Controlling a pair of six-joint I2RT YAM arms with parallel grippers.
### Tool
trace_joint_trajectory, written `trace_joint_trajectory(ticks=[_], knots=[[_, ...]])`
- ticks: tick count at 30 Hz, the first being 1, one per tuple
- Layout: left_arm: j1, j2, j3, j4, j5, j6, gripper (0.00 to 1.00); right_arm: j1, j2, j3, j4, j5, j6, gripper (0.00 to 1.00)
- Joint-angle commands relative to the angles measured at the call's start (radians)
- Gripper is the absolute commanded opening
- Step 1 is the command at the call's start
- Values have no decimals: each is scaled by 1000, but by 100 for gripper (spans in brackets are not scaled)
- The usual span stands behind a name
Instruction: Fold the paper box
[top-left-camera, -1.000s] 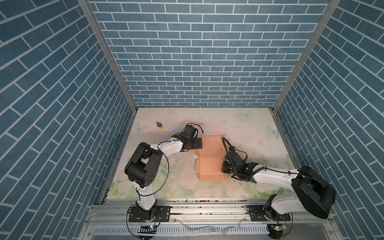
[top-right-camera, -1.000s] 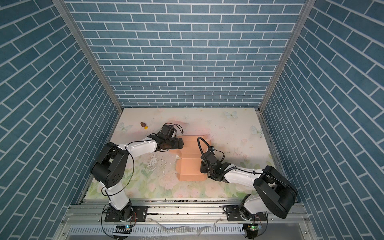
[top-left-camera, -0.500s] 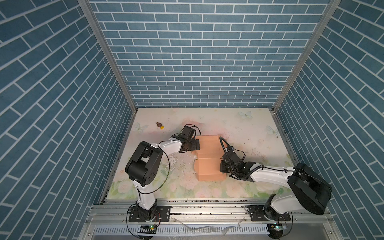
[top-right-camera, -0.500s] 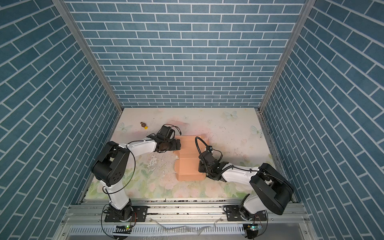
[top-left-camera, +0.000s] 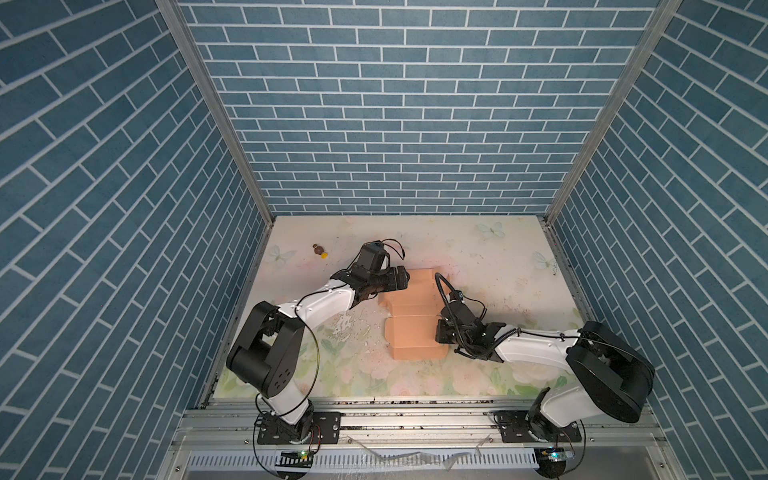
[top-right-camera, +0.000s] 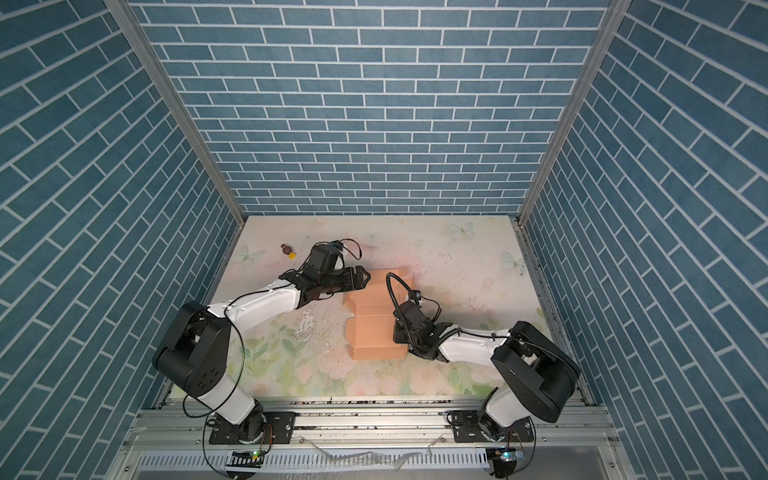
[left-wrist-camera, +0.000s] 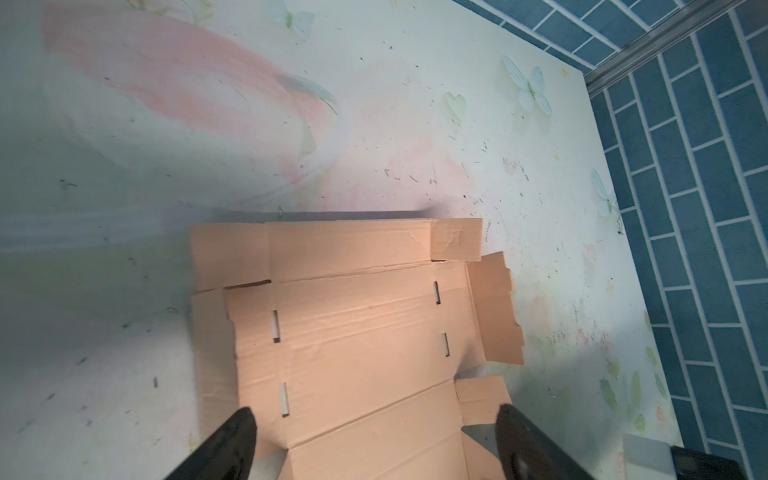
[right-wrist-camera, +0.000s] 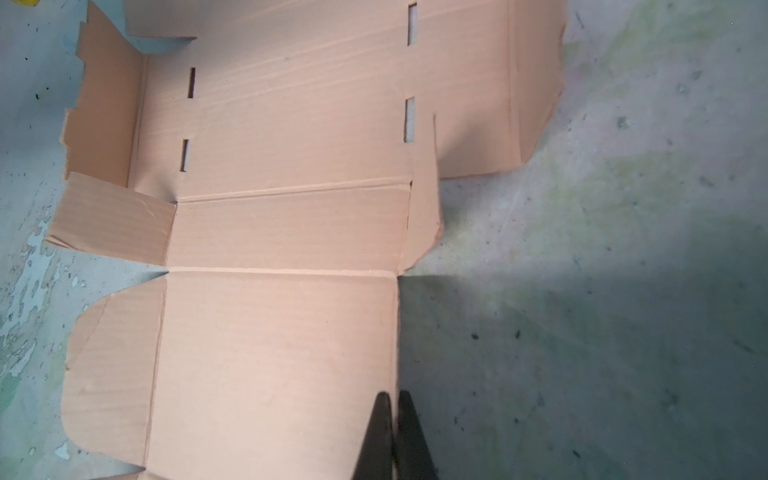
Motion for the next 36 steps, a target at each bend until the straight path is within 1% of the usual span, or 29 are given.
trace_joint_trajectory(ticks=[1, 5, 9, 15, 24, 36], knots=[[-21, 57, 9, 36, 36, -36, 91, 13, 26, 0, -34, 19, 10, 0], [-23, 118, 10, 83, 48, -66, 91, 14, 24, -6, -30, 22, 14, 0], [-22, 159, 25, 84, 43, -70, 91, 15, 22, -8, -31, 26, 13, 0], [-7, 148, 24, 4, -29, -36, 91, 15, 17, -14, -31, 33, 12, 0], [52, 147, -24, 27, -29, -31, 91, 17, 37, -9, -16, 20, 10, 0], [105, 171, -94, 77, -20, -28, 91, 18, 58, -1, -16, 18, 10, 0]])
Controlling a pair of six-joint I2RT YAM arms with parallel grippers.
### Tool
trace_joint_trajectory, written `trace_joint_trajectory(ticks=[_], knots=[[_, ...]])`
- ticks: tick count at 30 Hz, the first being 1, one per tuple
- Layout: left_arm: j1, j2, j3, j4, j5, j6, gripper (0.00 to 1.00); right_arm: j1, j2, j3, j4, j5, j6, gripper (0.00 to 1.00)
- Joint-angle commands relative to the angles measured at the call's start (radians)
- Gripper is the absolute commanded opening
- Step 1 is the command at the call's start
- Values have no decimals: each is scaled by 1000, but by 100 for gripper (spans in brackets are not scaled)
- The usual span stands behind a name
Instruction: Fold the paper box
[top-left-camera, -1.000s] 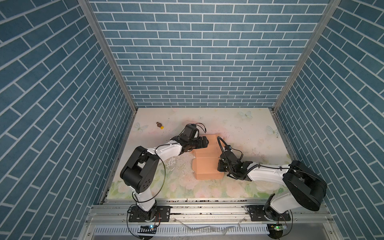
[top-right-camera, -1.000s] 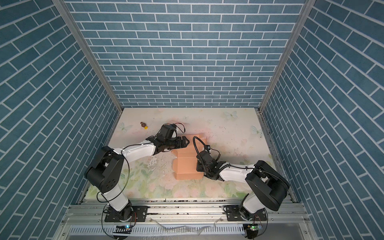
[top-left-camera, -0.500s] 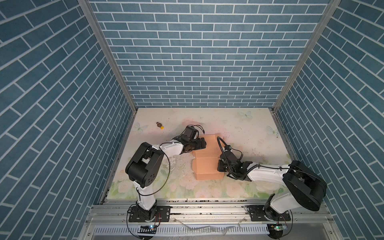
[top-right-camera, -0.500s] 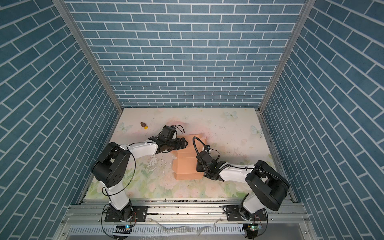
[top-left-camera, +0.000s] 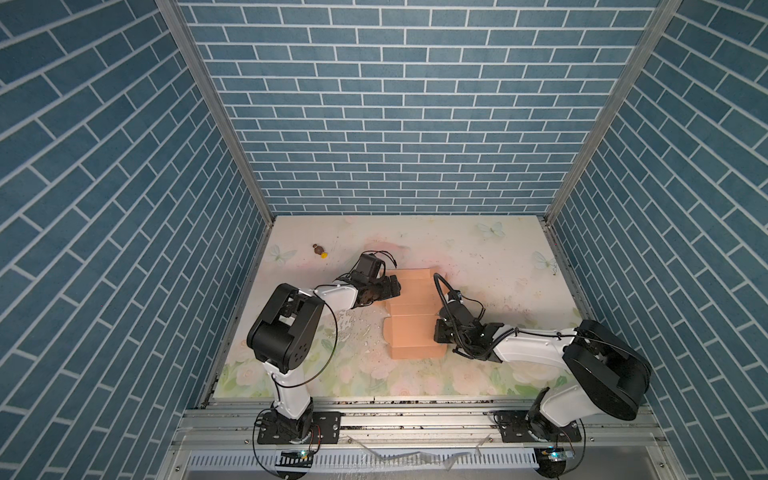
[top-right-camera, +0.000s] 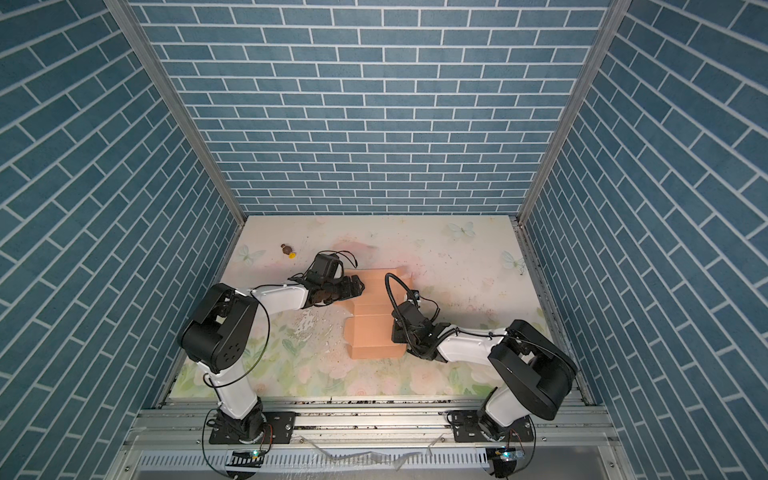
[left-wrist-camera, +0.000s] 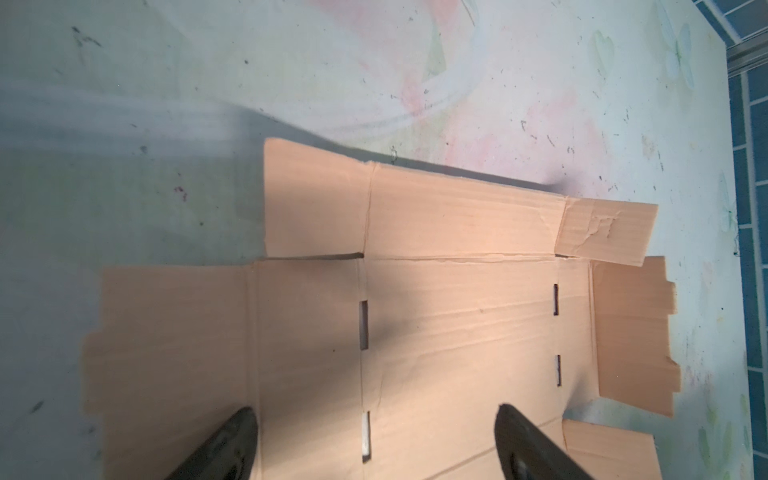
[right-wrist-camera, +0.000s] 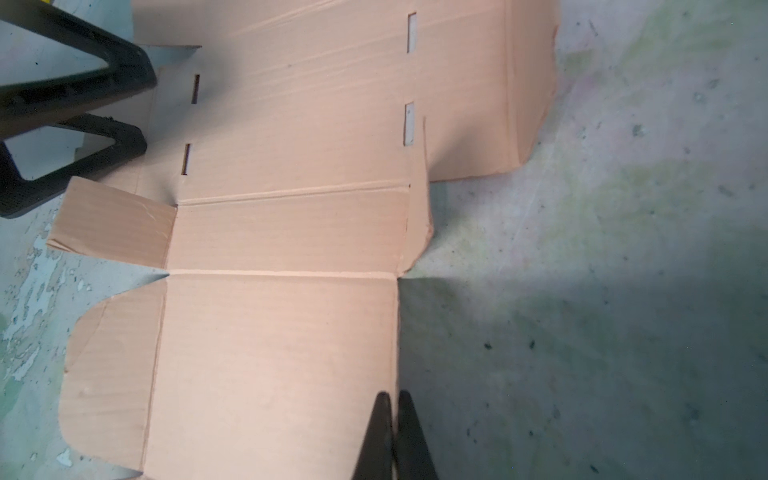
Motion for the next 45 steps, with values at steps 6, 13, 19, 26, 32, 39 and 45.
trace_joint_trajectory(ticks=[6, 13, 19, 26, 32, 39, 45], knots=[[25, 20, -59, 4, -16, 2, 91, 10, 29, -15, -48, 10, 9, 0], [25, 19, -78, 14, -20, -2, 91, 8, -109, -17, -137, 63, -37, 26], [26, 19, -83, 17, -20, 2, 91, -20, -294, 18, -284, 163, -106, 50], [25, 14, -84, 19, -16, 4, 91, -185, -322, 95, -330, 38, -196, 53], [26, 14, -87, 25, -13, 6, 91, -272, -228, 197, -332, -77, -290, 55], [25, 19, -94, 32, -4, 7, 91, -321, -49, 338, -303, -204, -374, 59], [26, 19, -98, 34, -5, 9, 91, -334, 115, 459, -296, -252, -397, 59]])
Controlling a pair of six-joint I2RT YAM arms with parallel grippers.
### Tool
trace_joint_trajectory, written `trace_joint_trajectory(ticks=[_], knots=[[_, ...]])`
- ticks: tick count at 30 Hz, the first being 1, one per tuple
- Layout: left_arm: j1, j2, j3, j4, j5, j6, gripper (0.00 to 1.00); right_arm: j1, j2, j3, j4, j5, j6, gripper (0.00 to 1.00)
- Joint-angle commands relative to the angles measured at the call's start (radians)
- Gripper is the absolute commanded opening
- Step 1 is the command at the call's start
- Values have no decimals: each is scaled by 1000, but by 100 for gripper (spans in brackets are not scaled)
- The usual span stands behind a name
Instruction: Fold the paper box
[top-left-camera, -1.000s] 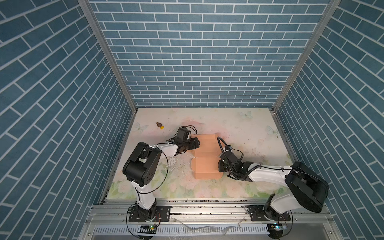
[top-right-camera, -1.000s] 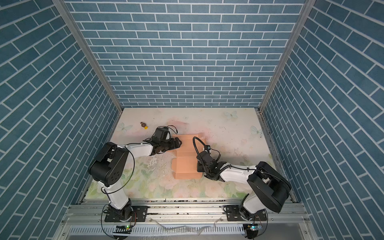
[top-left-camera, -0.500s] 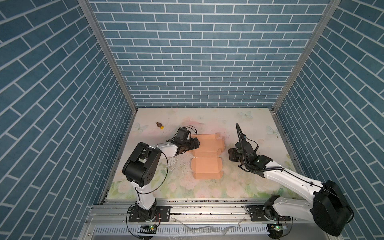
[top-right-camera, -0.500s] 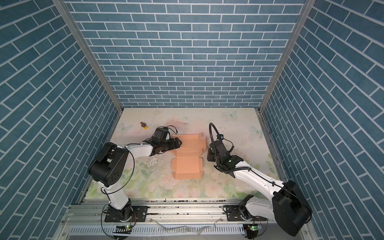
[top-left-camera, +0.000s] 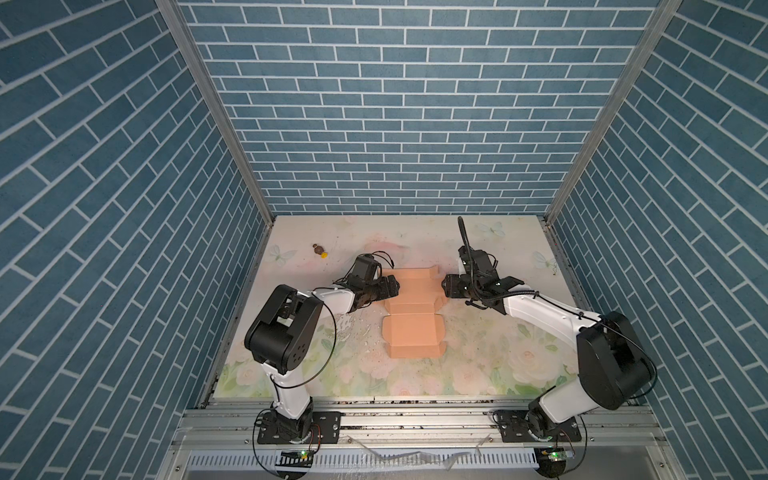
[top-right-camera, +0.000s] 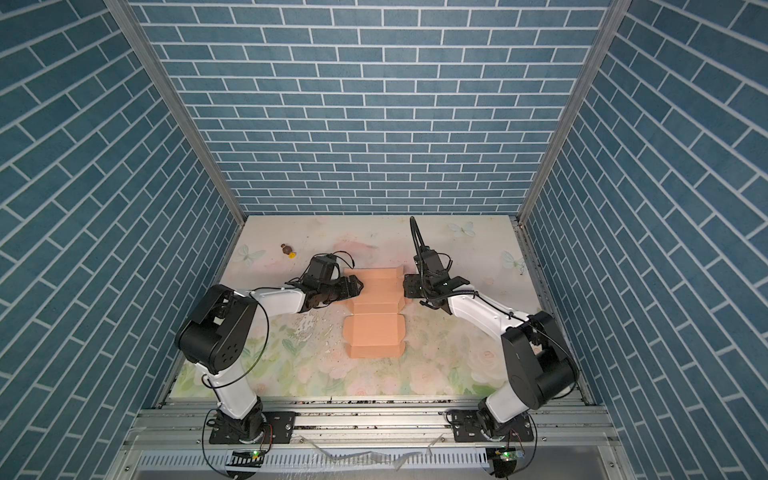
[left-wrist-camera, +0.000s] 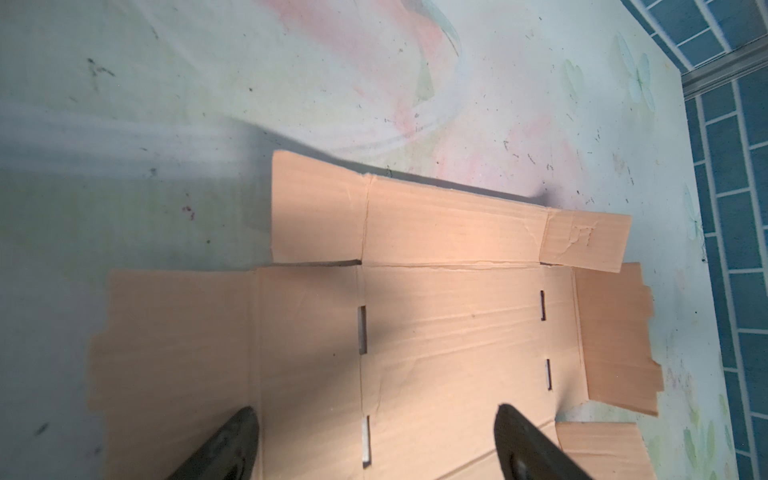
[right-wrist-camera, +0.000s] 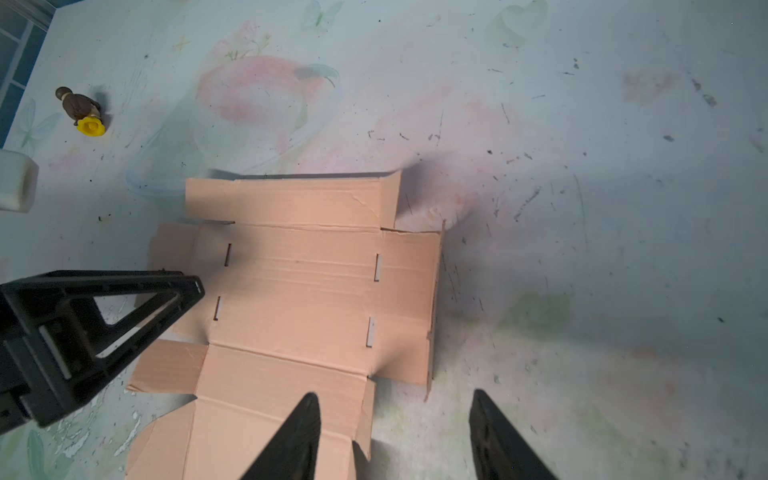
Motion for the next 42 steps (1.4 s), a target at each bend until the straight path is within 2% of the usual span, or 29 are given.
trace_joint_trajectory(ticks=[1, 7, 20, 30, 35, 39, 42], knots=[[13, 32, -37, -75, -19, 6, 91, -5, 72, 70, -6, -50, -51, 58], [12, 46, -36, -63, -7, 4, 91, -28, 179, 147, 9, -57, -63, 57], [13, 35, -32, -82, -19, 23, 91, -62, 399, 352, -1, -151, -103, 51], [13, 34, -19, -103, -29, 32, 90, -67, 473, 407, -10, -157, -105, 33], [13, 34, -14, -105, -28, 30, 91, -72, 481, 398, 18, -139, -103, 26], [12, 32, -7, -107, -21, 25, 90, -78, 476, 367, 67, -119, -103, 9], [13, 25, 14, -129, -6, 5, 90, -78, 459, 331, 119, -107, -105, 5]])
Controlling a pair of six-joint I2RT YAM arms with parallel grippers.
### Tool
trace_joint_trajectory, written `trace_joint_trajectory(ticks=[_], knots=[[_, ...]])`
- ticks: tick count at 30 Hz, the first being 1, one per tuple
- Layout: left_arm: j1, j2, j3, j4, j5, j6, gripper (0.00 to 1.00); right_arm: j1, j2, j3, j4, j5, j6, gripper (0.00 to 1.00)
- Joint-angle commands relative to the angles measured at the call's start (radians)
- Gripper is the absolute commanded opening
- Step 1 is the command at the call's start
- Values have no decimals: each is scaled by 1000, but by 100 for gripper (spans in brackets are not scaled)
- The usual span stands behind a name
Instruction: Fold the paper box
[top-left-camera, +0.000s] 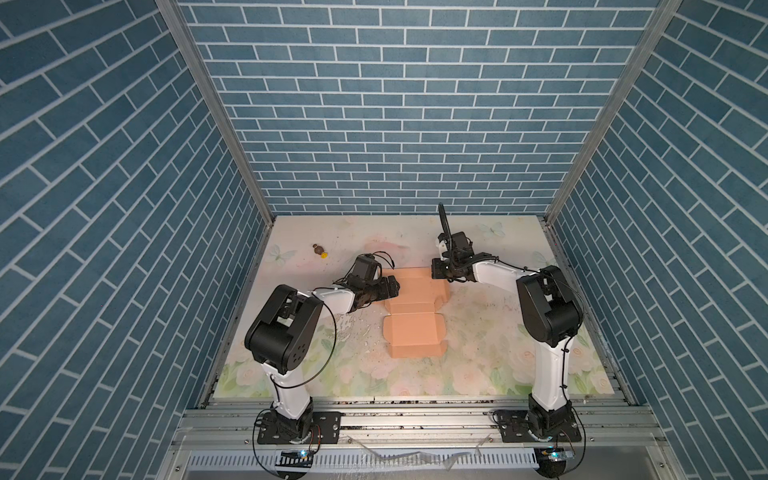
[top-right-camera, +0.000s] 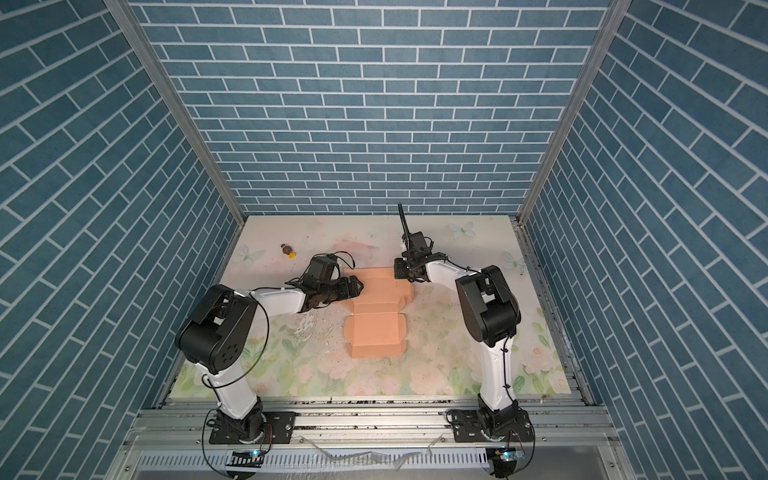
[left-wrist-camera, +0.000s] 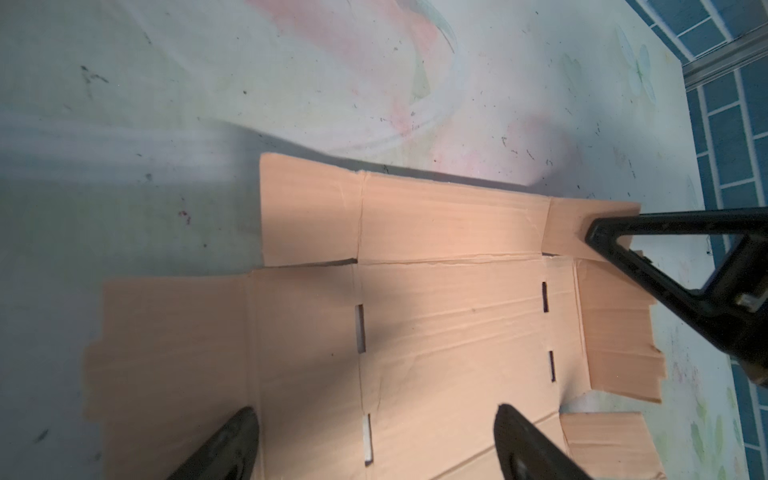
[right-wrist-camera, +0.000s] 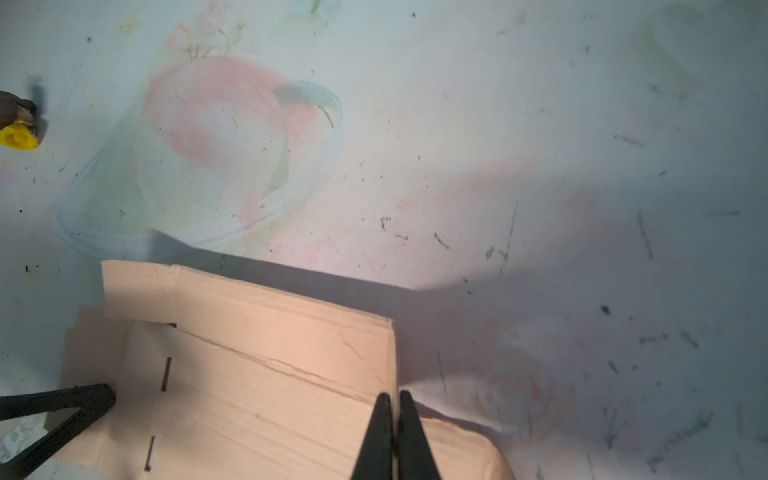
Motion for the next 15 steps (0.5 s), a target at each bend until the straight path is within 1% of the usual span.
trace_joint_trajectory(ticks=[1, 5, 8, 10, 15], knots=[[13, 18, 16, -127, -5, -23, 91, -5, -14, -48, 72, 28, -9, 4], [14, -31, 67, -192, 0, -41, 92, -5, -77, -131, 159, 42, 3, 2], [17, -74, 123, -273, 5, -50, 94, -1, -135, -206, 219, 63, 17, 0], [21, -95, 175, -327, 29, -51, 94, 8, -181, -267, 271, 112, 22, 0], [29, -138, 307, -494, 42, -9, 96, 48, -292, -417, 393, 207, 2, 0]])
